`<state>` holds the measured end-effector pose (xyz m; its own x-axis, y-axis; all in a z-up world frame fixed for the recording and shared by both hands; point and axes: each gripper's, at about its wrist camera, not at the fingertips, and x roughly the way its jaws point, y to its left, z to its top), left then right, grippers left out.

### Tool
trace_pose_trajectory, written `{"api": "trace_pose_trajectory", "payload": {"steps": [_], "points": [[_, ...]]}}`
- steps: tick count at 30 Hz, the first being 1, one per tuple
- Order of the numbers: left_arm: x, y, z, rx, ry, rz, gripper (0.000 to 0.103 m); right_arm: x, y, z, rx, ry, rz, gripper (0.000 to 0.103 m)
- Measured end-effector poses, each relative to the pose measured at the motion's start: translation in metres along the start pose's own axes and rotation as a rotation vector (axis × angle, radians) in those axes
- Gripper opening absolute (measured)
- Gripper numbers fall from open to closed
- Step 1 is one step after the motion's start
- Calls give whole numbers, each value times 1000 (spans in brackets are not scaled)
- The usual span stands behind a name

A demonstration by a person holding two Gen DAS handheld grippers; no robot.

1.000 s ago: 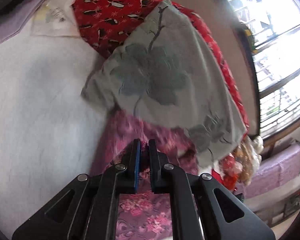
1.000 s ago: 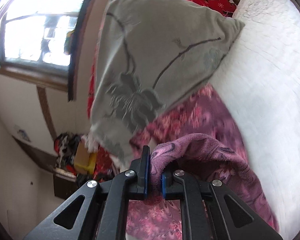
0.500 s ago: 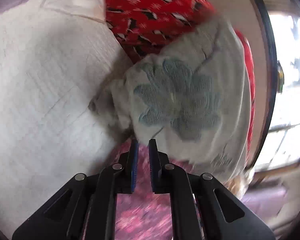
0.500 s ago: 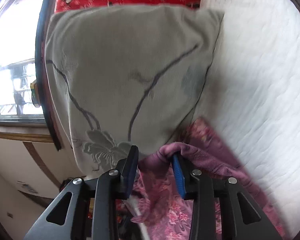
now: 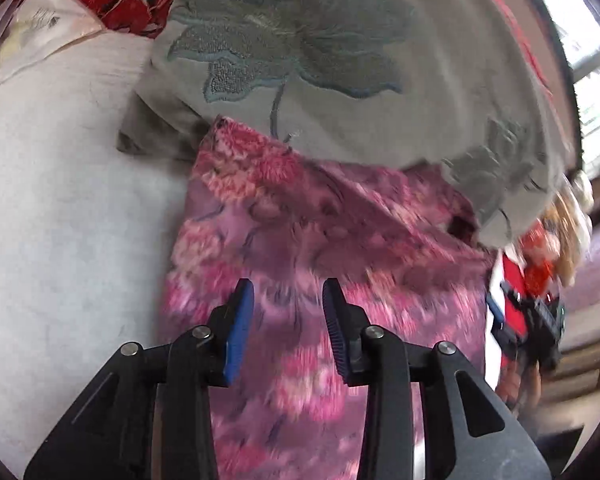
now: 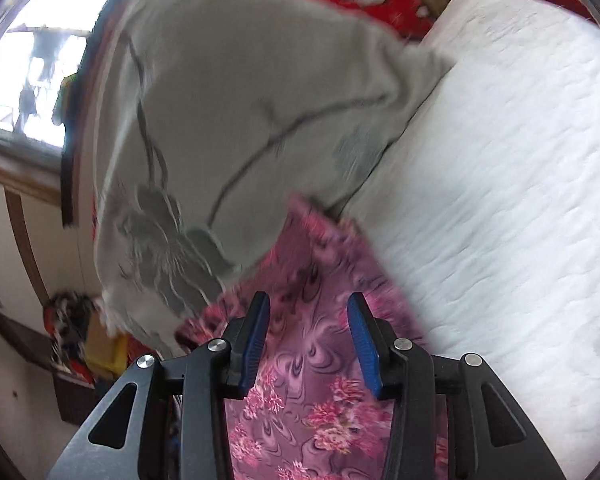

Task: Fold small clothes
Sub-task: 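Lay the hem over the collar and open both grippers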

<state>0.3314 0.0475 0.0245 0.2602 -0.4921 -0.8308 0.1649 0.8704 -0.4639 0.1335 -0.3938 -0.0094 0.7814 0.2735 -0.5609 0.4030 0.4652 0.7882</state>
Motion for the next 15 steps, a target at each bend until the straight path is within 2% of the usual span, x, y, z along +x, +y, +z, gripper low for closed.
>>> {"api": "trace_pose_trajectory", "payload": {"steps": [1, 4, 7, 10, 12, 13, 14, 15], "points": [[7, 2, 5, -32, -5, 14, 33, 10, 2, -2, -9, 22, -6, 43], [27, 18, 19, -150, 5, 41, 33, 39, 5, -9, -72, 66, -97, 42], [19, 31, 22, -260, 7, -30, 33, 41, 16, -10, -142, 22, -156, 42], [0, 28, 8, -206, 3, -106, 34, 31, 35, -14, -247, -8, -153, 44], [-9, 22, -7, -160, -18, -111, 45, 27, 43, -20, -299, 4, -104, 45], [-10, 20, -15, -143, -25, -76, 54, 29, 43, -24, -305, 26, -88, 46], [-5, 18, -20, -126, -21, -20, 53, 37, 40, -29, -306, 67, -98, 49], [1, 17, -27, -99, 6, 30, 53, 45, 37, -32, -302, 101, -119, 46]]}}
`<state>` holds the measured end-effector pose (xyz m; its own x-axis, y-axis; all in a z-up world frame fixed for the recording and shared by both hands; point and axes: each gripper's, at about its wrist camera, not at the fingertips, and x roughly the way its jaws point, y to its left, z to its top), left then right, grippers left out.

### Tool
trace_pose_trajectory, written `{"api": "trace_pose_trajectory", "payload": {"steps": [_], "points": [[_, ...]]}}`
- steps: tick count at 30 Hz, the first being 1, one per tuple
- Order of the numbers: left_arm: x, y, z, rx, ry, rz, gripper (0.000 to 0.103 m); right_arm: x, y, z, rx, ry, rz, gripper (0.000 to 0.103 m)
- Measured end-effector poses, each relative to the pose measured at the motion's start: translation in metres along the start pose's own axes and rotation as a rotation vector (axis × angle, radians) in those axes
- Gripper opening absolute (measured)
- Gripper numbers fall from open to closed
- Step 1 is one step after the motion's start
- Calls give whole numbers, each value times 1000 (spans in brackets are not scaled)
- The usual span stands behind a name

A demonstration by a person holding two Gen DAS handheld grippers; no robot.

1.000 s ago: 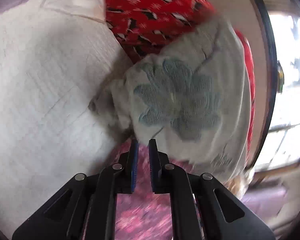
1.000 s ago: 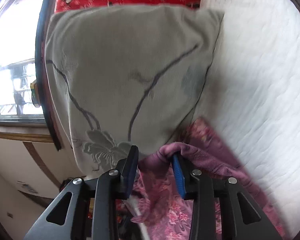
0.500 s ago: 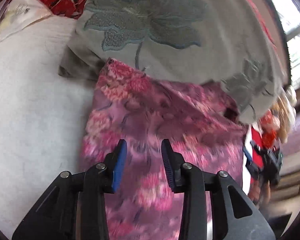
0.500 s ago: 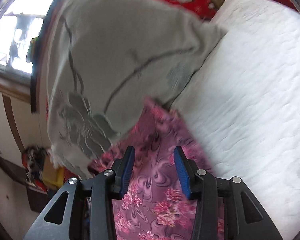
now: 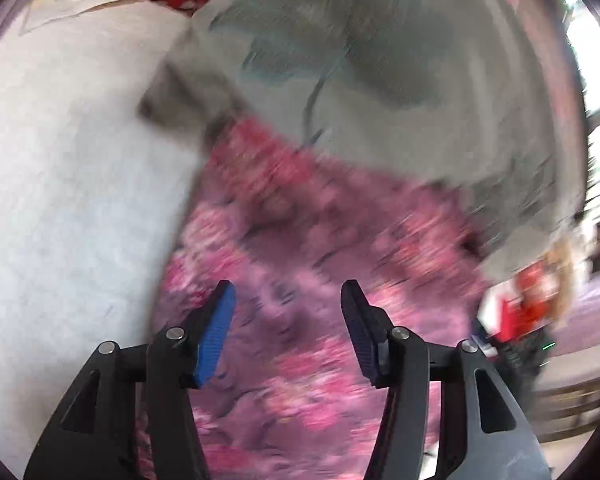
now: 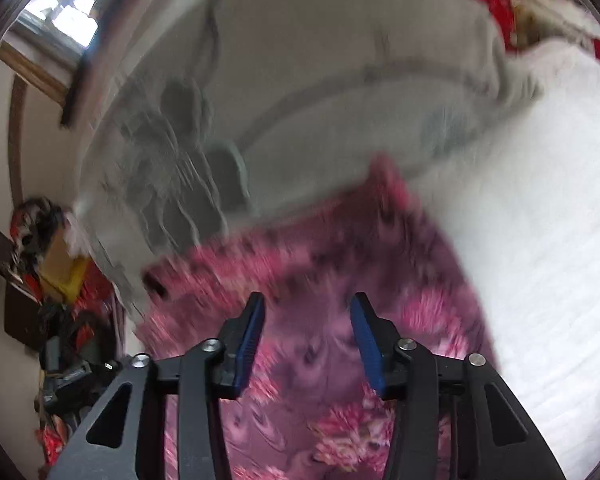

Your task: Fold small clothes

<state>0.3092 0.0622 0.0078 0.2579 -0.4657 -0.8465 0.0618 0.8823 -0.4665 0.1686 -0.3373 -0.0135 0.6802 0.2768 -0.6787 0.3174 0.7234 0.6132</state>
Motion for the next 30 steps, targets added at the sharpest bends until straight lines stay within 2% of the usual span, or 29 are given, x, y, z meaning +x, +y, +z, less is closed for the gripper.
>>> {"api": "trace_pose_trajectory", "payload": {"steps": [1, 2, 4, 6, 7, 8, 9, 11, 12, 14, 18, 19, 23, 24, 26, 30], "points": [[-1, -2, -4, 17, 1, 15, 52, 8, 0, -4, -12, 23, -39, 43], [-10, -6, -9, 39, -13, 27, 53, 4, 7, -4, -34, -12, -68, 44], [-26, -16, -17, 76, -32, 18, 53, -4, 20, -6, -49, -25, -111, 47], [-47, -26, -37, 124, -87, 0, 55, -18, 37, -15, -112, -47, -87, 48], [-52, -30, -47, 144, -109, 5, 62, -24, 44, -22, -148, -58, -75, 50], [-50, -33, -59, 166, -120, 37, 68, -27, 50, -31, -177, -61, -63, 56], [-42, -36, -66, 179, -111, 71, 68, -24, 53, -39, -194, -49, -63, 62], [-13, -32, -73, 198, -40, 130, 68, -6, 51, -56, -228, 15, -145, 63], [-3, -39, -75, 215, -42, 153, 69, 2, 50, -63, -242, 27, -181, 63], [-5, -42, -81, 258, -95, 171, 73, 5, 60, -75, -311, -30, -215, 67], [-6, -36, -74, 222, -83, 168, 76, 15, 67, -72, -312, -25, -243, 81], [-7, -34, -72, 220, -85, 167, 77, 20, 72, -72, -329, -16, -262, 83], [-6, -33, -70, 253, -95, 183, 84, 36, 89, -82, -415, 52, -375, 102], [0, -47, -81, 256, -96, 184, 84, 37, 91, -83, -424, 64, -391, 103], [0, -47, -81, 250, -95, 182, 86, 46, 99, -80, -436, 97, -445, 103], [5, -57, -85, 259, -77, 195, 86, 52, 102, -67, -406, 195, -420, 101]]}}
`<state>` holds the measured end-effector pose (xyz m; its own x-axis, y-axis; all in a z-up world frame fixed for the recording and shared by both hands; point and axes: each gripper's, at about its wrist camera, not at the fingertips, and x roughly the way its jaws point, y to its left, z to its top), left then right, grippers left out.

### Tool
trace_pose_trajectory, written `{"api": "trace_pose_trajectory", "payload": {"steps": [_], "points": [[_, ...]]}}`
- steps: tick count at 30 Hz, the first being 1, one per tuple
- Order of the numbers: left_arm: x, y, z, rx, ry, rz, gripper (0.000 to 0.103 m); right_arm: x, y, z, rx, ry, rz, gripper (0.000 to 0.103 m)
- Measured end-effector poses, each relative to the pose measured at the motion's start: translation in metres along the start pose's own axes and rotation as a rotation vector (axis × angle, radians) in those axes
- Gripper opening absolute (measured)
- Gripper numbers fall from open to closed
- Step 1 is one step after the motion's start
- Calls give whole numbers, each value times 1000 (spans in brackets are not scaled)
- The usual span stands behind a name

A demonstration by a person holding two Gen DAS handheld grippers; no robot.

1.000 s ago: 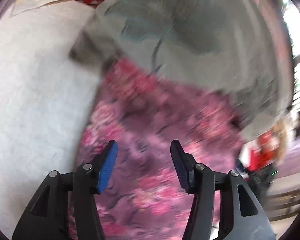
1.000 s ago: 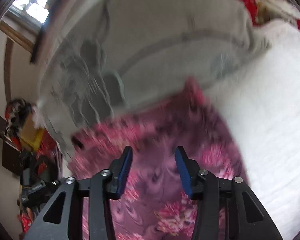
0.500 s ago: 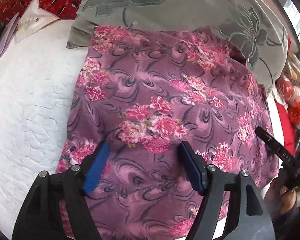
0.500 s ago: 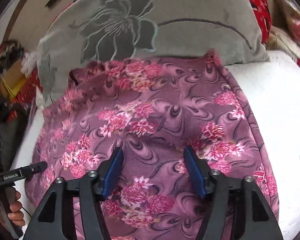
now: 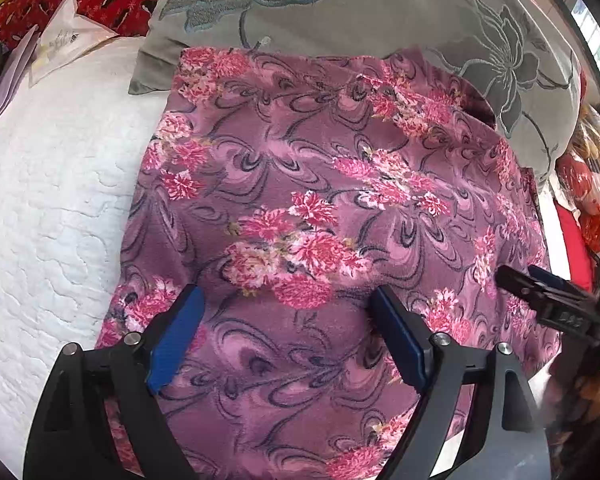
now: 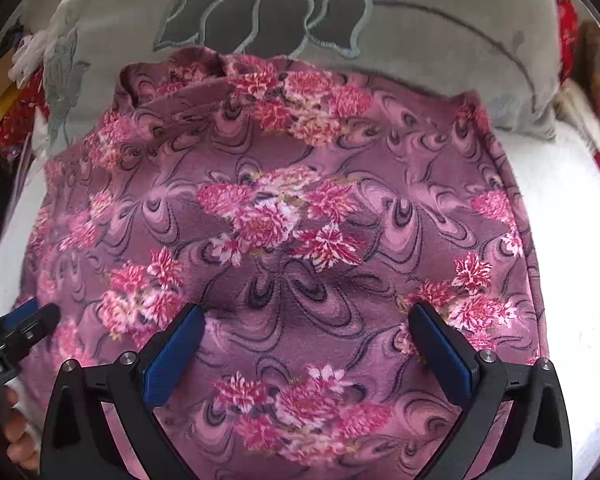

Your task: Fold small clothes

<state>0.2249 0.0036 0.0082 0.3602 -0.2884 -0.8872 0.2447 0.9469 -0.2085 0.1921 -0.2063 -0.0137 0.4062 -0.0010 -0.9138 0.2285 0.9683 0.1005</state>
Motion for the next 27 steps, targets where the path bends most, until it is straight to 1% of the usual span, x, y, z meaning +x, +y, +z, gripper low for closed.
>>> {"api": "trace_pose_trajectory", "payload": {"steps": [1, 2, 4, 6, 8, 9, 10, 11, 13, 15, 16, 17, 19, 20, 22, 24, 25, 26, 27], "points": [[-2, 3, 1, 0, 9, 3, 86, -5, -3, 2, -2, 19, -11, 99], [-4, 4, 1, -4, 14, 2, 86, -13, -11, 0, 9, 15, -34, 97], [-7, 6, 0, -8, 18, 3, 86, -30, -25, -10, 40, -20, -45, 97], [-9, 6, -2, -4, 15, 14, 86, -42, -40, -30, 62, -45, -53, 99], [-7, 0, -4, 5, 16, 37, 87, -38, -55, -59, 76, -21, -36, 99], [-7, -2, -4, 9, 19, 47, 87, -31, -56, -71, 63, 1, -40, 99], [-6, -4, -5, 10, 24, 55, 87, -30, -53, -81, 22, -14, -57, 99], [-5, -5, -6, 9, 30, 60, 87, -35, -47, -87, -22, -51, -80, 99], [-7, -6, -6, 5, 57, 67, 87, -37, -41, -89, -33, -33, -107, 98], [-8, -7, -13, -1, 84, 73, 87, -41, -42, -85, 9, -31, -90, 93], [-12, -6, -18, -3, 92, 78, 86, -46, -48, -83, 44, -45, -76, 91], [-23, -2, -20, -14, 85, 82, 86, -51, -57, -80, 72, -62, -71, 90], [-42, 10, -28, -43, 40, 62, 86, -66, -84, -81, 154, -107, -62, 90], [-51, 18, -33, -66, 26, 43, 86, -73, -102, -80, 222, -131, -52, 90], [-60, 39, -47, -141, 43, -50, 86, -81, -138, -84, 344, -157, -31, 91], [-56, 52, -60, -226, 86, -138, 86, -76, -164, -89, 448, -161, 9, 91], [-51, 55, -65, -256, 107, -174, 86, -69, -175, -91, 492, -148, 39, 89], [-46, 56, -70, -277, 123, -191, 86, -63, -177, -94, 515, -140, 74, 81], [-46, 54, -71, -281, 122, -187, 86, -60, -175, -97, 521, -138, 97, 74]]}}
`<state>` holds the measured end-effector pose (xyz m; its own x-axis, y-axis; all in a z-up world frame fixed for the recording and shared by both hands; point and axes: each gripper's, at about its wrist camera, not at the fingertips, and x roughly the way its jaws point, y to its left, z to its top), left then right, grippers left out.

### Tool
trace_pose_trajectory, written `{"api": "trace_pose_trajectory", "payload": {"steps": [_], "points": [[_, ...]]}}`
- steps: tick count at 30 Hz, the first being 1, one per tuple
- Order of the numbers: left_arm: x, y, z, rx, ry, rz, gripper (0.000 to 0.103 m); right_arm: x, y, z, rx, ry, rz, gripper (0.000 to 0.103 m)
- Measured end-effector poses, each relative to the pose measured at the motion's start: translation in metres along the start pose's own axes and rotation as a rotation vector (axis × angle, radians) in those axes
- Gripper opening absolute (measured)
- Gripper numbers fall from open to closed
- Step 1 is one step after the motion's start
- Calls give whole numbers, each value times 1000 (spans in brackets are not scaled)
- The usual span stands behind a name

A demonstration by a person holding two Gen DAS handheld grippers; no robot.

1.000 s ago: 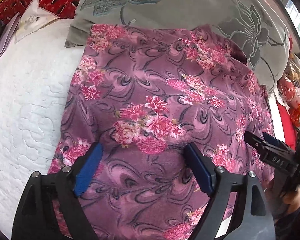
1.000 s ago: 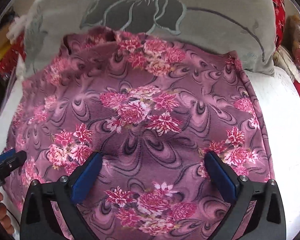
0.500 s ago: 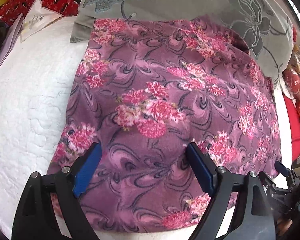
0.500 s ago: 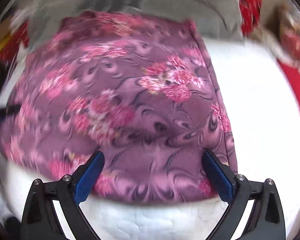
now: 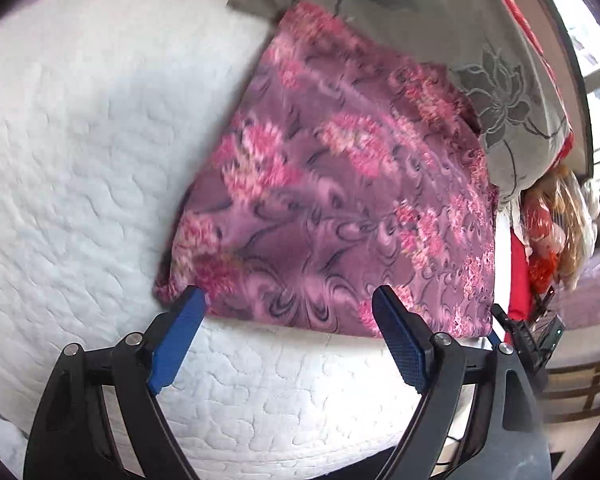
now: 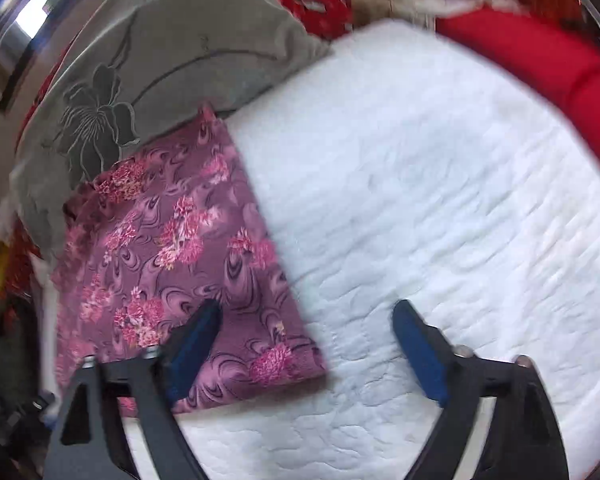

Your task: Fold small clothes

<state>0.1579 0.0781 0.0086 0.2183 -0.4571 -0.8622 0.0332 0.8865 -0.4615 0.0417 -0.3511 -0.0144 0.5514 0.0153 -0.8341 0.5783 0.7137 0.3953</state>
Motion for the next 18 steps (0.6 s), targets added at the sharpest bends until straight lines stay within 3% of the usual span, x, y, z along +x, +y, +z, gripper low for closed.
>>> {"api": "trace_pose_trajectory", "payload": {"steps": [1, 2, 3, 5, 8, 10, 13, 14, 18], "points": [[0, -2, 0, 1, -5, 6, 85, 1, 1, -1, -13, -15, 3, 64], [0, -7, 0, 9, -12, 18, 77, 1, 9, -2, -60, -32, 46, 13], [-2, -13, 0, 24, -20, 26, 68, -6, 10, -13, -78, -5, 98, 6], [1, -17, 4, 39, -13, 48, 22, -18, 21, -12, -141, -2, 120, 4], [6, 0, 10, -1, 6, 79, 3, -45, 27, -7, -219, -110, 114, 3], [9, 14, 8, -43, 11, 79, 1, -45, 9, -5, -173, -107, 71, 3], [-4, 30, 5, -103, 2, 30, 1, -20, -10, -9, -149, 15, 5, 4], [-9, 33, 5, -104, -8, 27, 1, -18, -8, -12, -163, 20, -11, 5], [-39, 33, 12, -110, -74, 1, 1, -42, 8, -12, -132, -73, -20, 11]]}}
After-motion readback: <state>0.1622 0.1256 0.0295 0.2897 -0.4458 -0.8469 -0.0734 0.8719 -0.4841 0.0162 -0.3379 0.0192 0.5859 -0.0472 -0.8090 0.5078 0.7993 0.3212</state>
